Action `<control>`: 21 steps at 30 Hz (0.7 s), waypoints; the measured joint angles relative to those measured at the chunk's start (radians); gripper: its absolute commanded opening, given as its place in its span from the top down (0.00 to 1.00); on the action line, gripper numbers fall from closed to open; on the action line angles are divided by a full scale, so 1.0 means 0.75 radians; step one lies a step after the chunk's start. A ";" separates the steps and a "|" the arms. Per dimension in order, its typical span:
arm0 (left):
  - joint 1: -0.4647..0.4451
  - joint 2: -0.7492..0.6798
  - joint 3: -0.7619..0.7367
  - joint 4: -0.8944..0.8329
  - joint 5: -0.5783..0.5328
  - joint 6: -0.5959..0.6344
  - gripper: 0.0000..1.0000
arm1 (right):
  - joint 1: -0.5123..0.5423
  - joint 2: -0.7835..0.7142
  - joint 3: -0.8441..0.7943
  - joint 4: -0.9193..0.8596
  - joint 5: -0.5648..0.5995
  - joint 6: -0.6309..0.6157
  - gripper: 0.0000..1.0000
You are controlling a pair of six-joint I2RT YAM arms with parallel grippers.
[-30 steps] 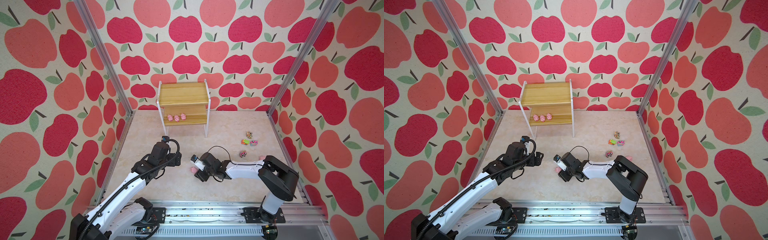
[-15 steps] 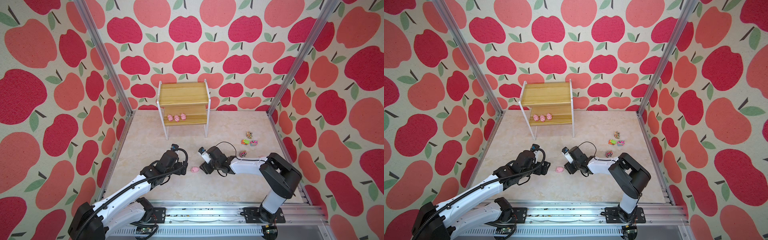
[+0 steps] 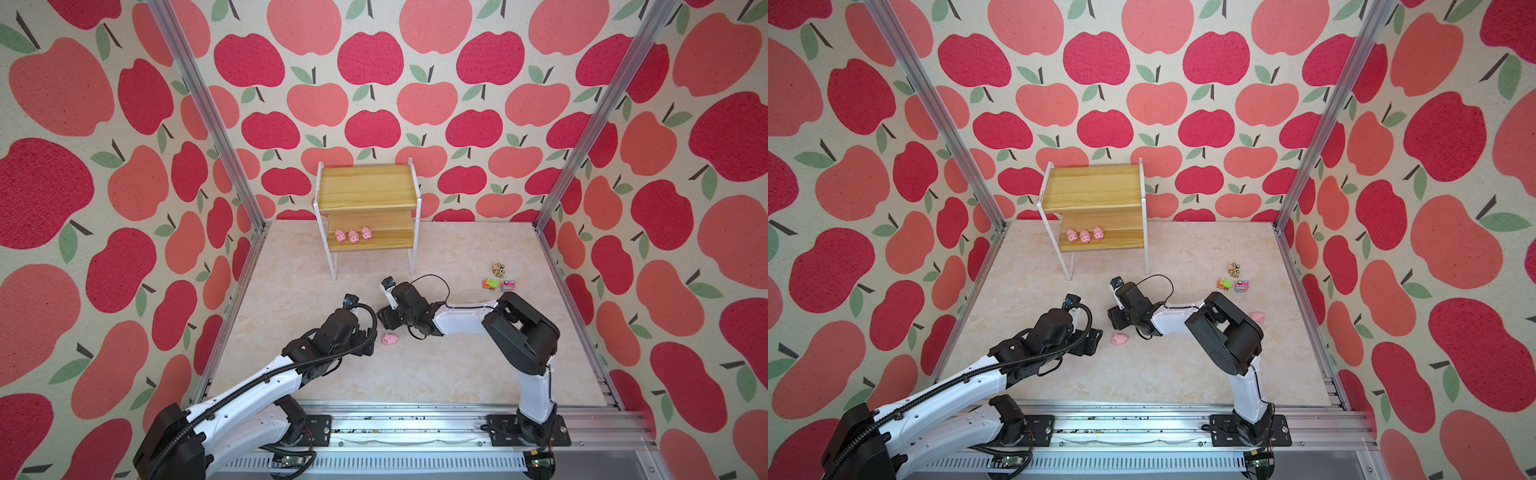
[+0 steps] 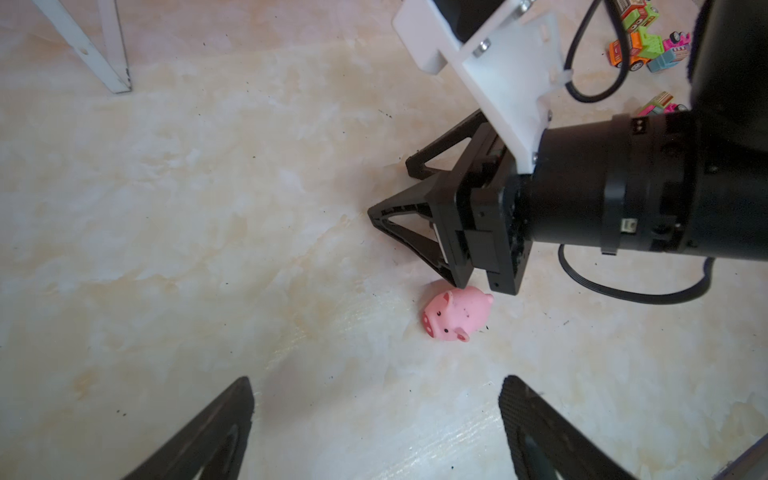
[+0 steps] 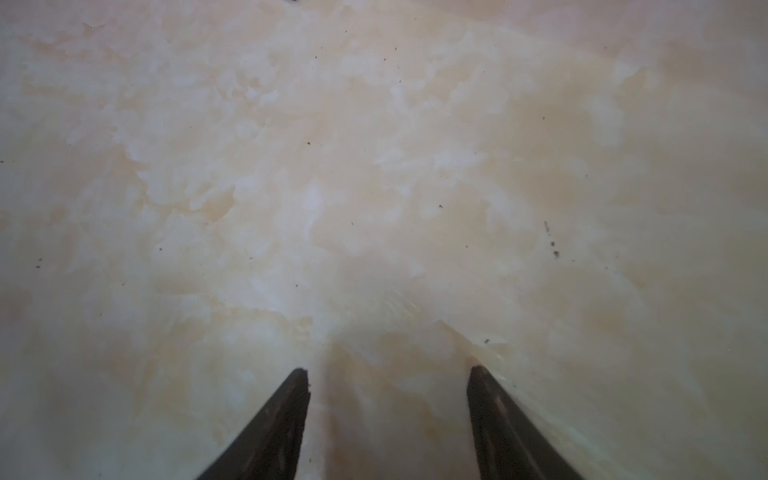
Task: Place and organize the plastic toys onto the shelf
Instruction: 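Carry the pig toward the left gripper and set it on the table, then open the right gripper and draw it back while the left gripper moves over the pig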
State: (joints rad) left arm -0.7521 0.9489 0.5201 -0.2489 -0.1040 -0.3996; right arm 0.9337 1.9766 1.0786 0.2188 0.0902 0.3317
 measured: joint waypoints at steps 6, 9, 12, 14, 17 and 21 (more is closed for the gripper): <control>-0.042 0.003 -0.009 0.021 -0.033 0.001 0.05 | -0.010 -0.135 -0.125 -0.005 0.106 0.014 0.34; -0.050 0.024 -0.009 0.036 -0.046 0.011 0.05 | -0.013 -0.303 -0.261 -0.015 0.146 0.014 0.34; -0.050 0.063 -0.009 0.060 -0.052 0.033 0.05 | 0.018 -0.452 -0.384 -0.040 0.201 0.014 0.34; -0.050 0.089 -0.009 0.073 -0.051 0.046 0.05 | 0.068 -0.517 -0.444 -0.070 0.239 0.014 0.34; -0.050 0.132 -0.009 0.096 -0.051 0.067 0.05 | 0.159 -0.581 -0.513 -0.147 0.288 0.020 0.34; -0.050 0.174 -0.009 0.110 -0.051 0.072 0.05 | 0.227 -0.603 -0.542 -0.258 0.335 0.035 0.34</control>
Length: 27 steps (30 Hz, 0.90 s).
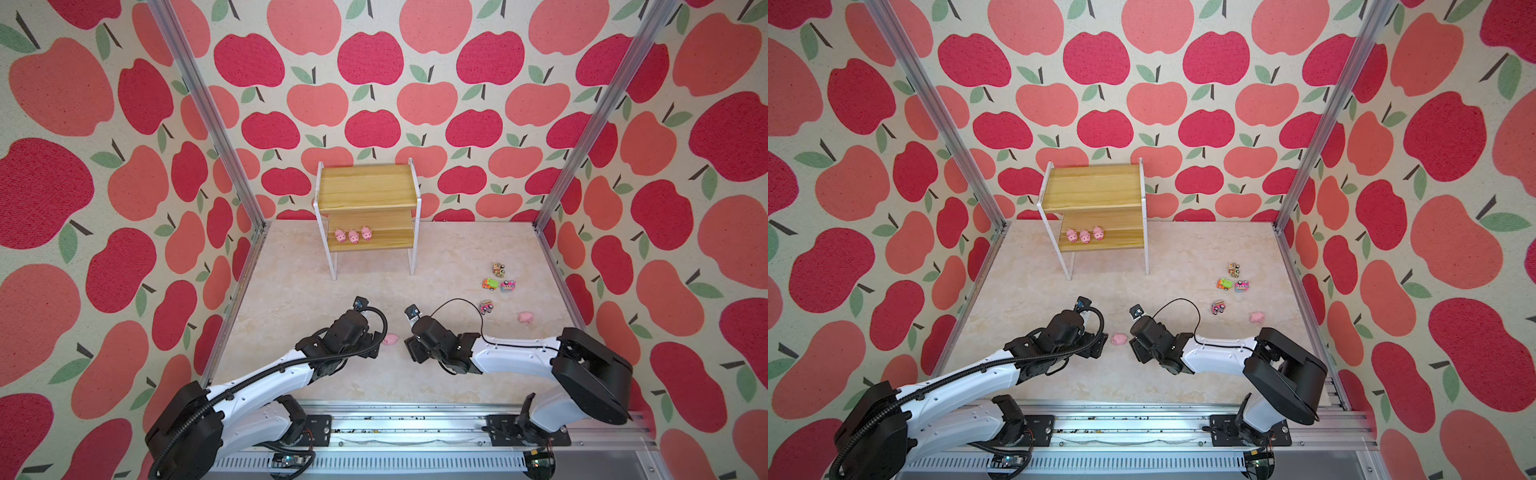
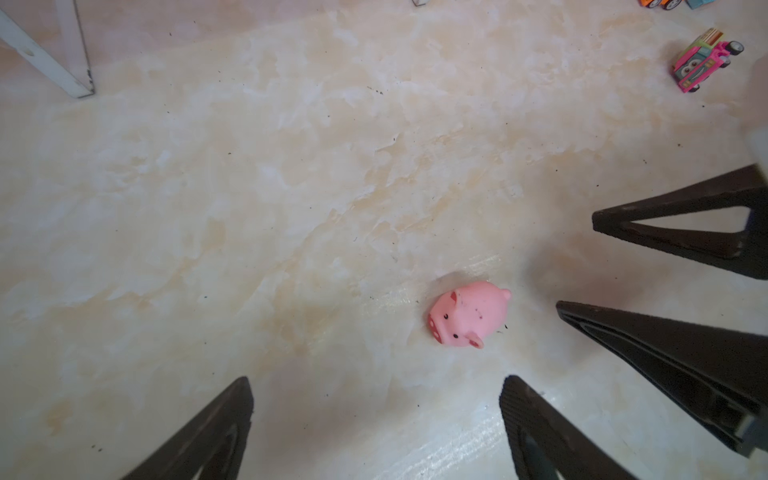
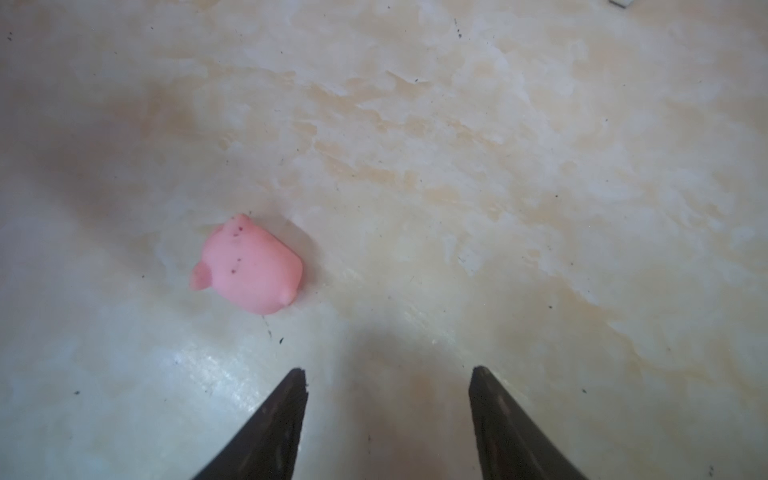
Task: Place and organize the plastic toys onto the shelf
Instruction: 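Open the right gripper and draw it back while the left gripper moves over the pig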
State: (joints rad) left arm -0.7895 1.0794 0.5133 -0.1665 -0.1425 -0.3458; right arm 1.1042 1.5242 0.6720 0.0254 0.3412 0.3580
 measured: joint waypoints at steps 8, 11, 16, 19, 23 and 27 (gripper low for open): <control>0.034 0.019 0.000 0.010 -0.001 -0.006 0.05 | 0.026 0.023 0.024 -0.097 0.021 0.025 0.34; 0.077 -0.035 0.000 -0.014 -0.001 -0.019 0.05 | 0.026 0.069 0.063 -0.097 0.011 0.035 0.34; 0.117 -0.110 0.000 -0.047 -0.011 -0.046 0.05 | 0.026 0.154 0.126 -0.091 -0.019 0.040 0.33; 0.119 -0.115 -0.001 -0.065 -0.016 -0.057 0.05 | 0.015 0.217 0.182 -0.080 -0.047 0.045 0.34; 0.119 -0.116 -0.014 -0.074 -0.023 -0.079 0.05 | -0.027 0.279 0.248 -0.066 -0.078 0.044 0.33; 0.119 -0.124 -0.055 -0.070 -0.024 -0.099 0.05 | -0.067 0.331 0.308 -0.060 -0.099 0.037 0.33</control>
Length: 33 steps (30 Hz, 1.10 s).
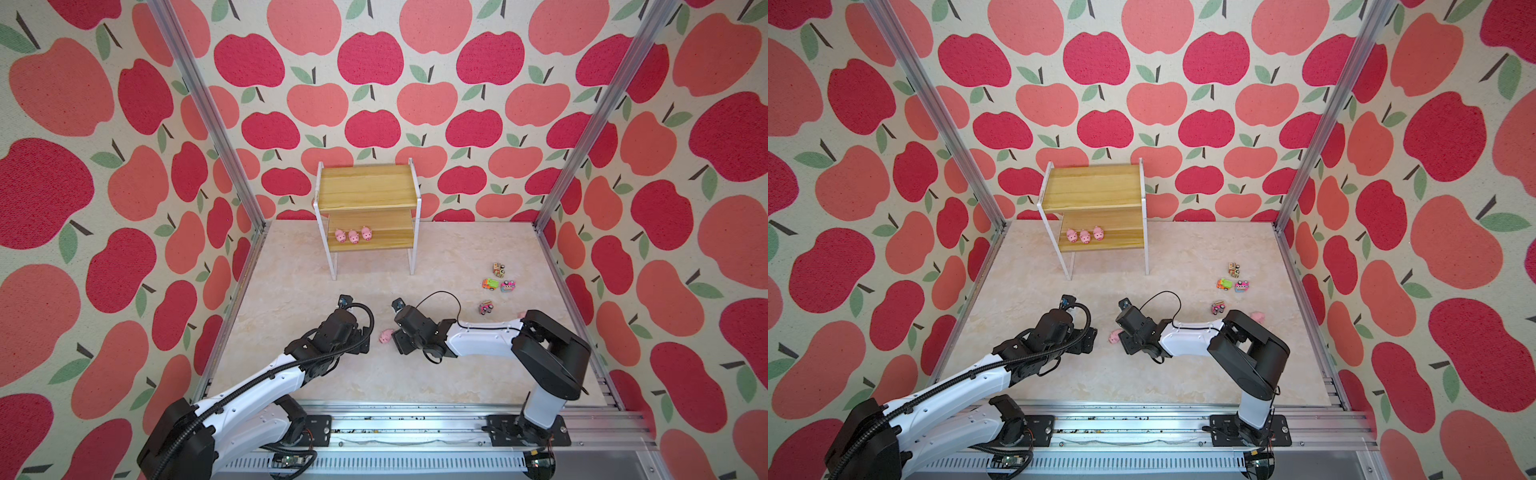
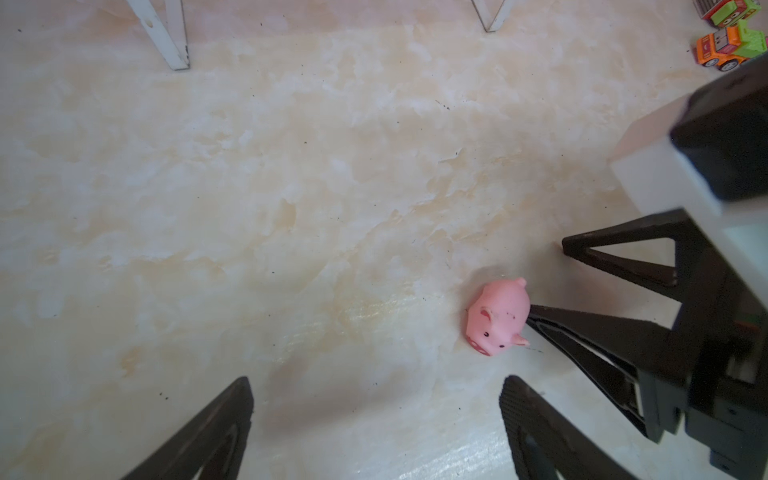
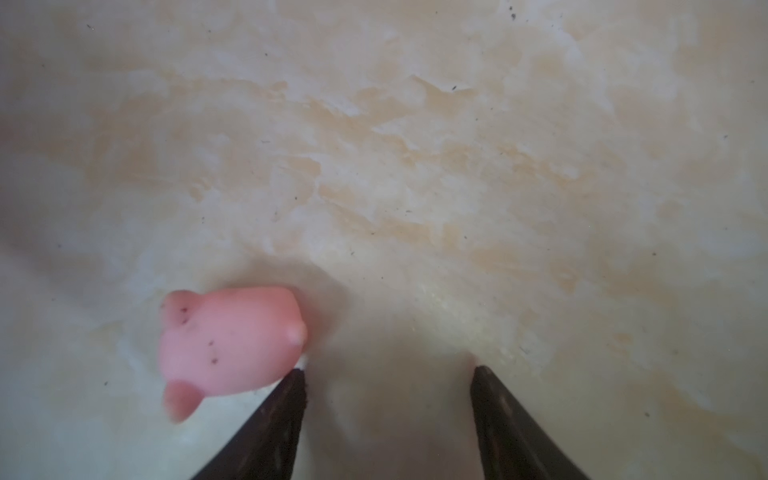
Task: Place and organize the plastic toys onto the shelf
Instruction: 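Open the right gripper and draw it back while the left gripper moves over the pig, then lower the left gripper onto the pink pig and close on it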
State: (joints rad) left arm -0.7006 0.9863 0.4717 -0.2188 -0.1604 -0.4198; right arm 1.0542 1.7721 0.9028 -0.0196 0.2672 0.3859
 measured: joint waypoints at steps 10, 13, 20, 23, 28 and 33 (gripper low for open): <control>-0.078 0.015 -0.103 0.131 0.025 -0.014 0.04 | -0.069 0.031 0.018 0.085 -0.087 -0.022 0.33; -0.098 0.046 -0.103 0.191 0.029 -0.011 0.04 | -0.112 0.017 -0.012 0.138 -0.123 -0.024 0.33; -0.192 0.153 -0.105 0.354 0.055 0.062 0.10 | -0.182 -0.134 -0.147 0.238 -0.164 -0.029 0.33; -0.207 0.200 -0.105 0.420 0.065 0.109 0.13 | -0.205 -0.238 -0.238 0.297 -0.180 -0.029 0.33; -0.207 0.285 -0.105 0.513 0.065 0.171 0.14 | -0.214 -0.387 -0.352 0.344 -0.174 -0.030 0.32; -0.212 0.375 -0.105 0.620 0.062 0.190 0.16 | -0.214 -0.518 -0.420 0.367 -0.160 -0.040 0.32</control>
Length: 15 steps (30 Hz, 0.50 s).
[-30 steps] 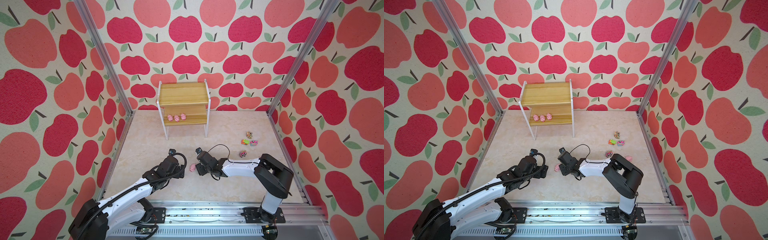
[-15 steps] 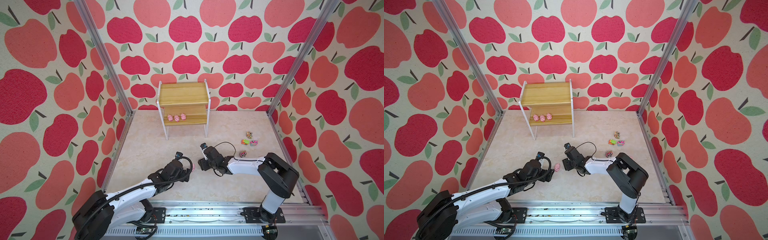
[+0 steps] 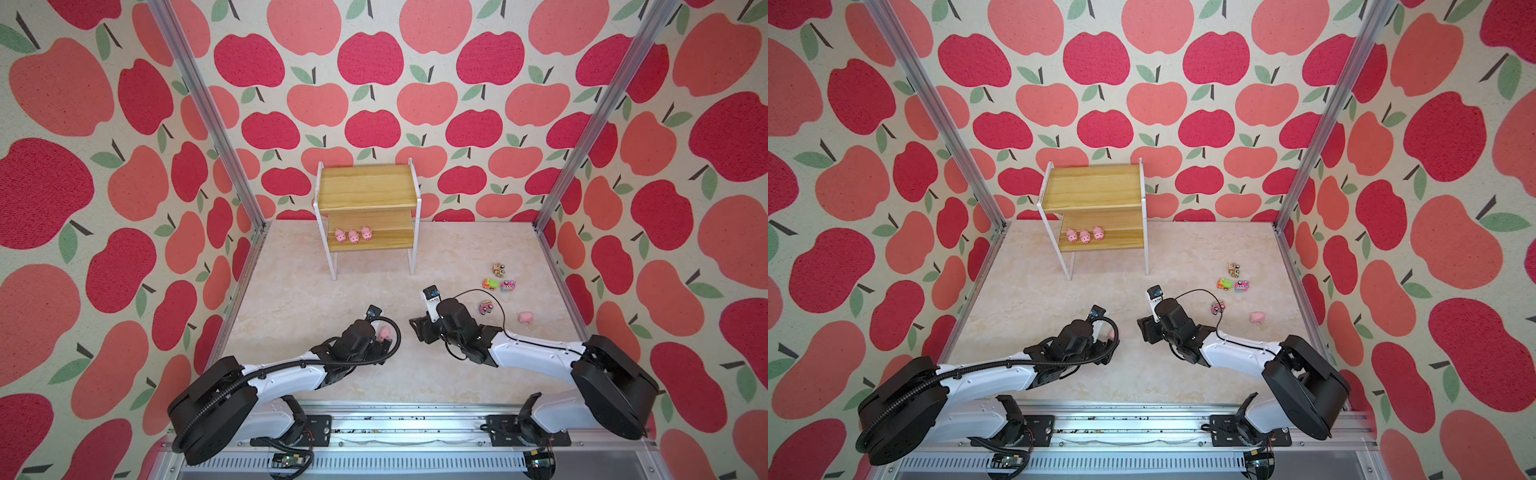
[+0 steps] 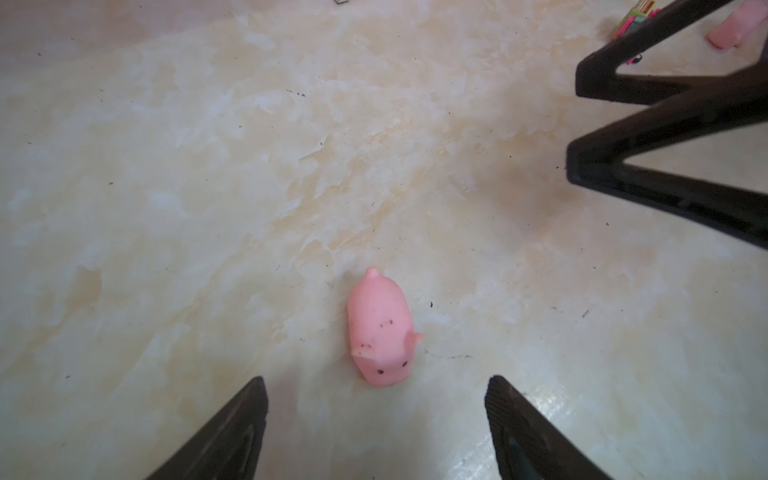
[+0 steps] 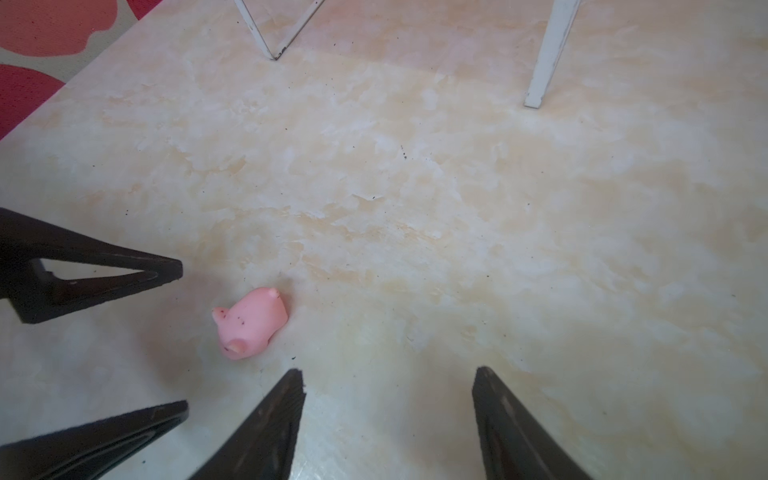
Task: Place and organize the plastic toys onto the shelf
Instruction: 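Lower the left gripper onto the pink pig and close on it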
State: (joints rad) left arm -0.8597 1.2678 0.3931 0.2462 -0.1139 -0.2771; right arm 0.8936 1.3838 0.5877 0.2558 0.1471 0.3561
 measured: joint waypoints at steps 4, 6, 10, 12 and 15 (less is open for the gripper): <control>-0.031 0.095 0.000 0.102 -0.013 -0.004 0.19 | 0.000 -0.088 -0.040 0.022 0.026 -0.019 0.32; -0.048 0.145 0.000 0.148 -0.034 -0.023 0.20 | 0.000 -0.115 -0.056 0.028 0.039 -0.025 0.32; -0.096 0.255 0.000 0.224 -0.110 -0.066 0.26 | 0.000 -0.153 -0.079 0.028 0.061 -0.040 0.32; -0.113 0.295 0.000 0.260 -0.152 -0.088 0.30 | 0.000 -0.163 -0.084 0.028 0.069 -0.046 0.32; -0.130 0.328 -0.005 0.322 -0.201 -0.112 0.36 | 0.000 -0.174 -0.094 0.034 0.083 -0.054 0.32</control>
State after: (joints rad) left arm -0.9569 1.5135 0.3893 0.4877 -0.2646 -0.3614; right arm 0.8936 1.2533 0.5171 0.2810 0.2092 0.3153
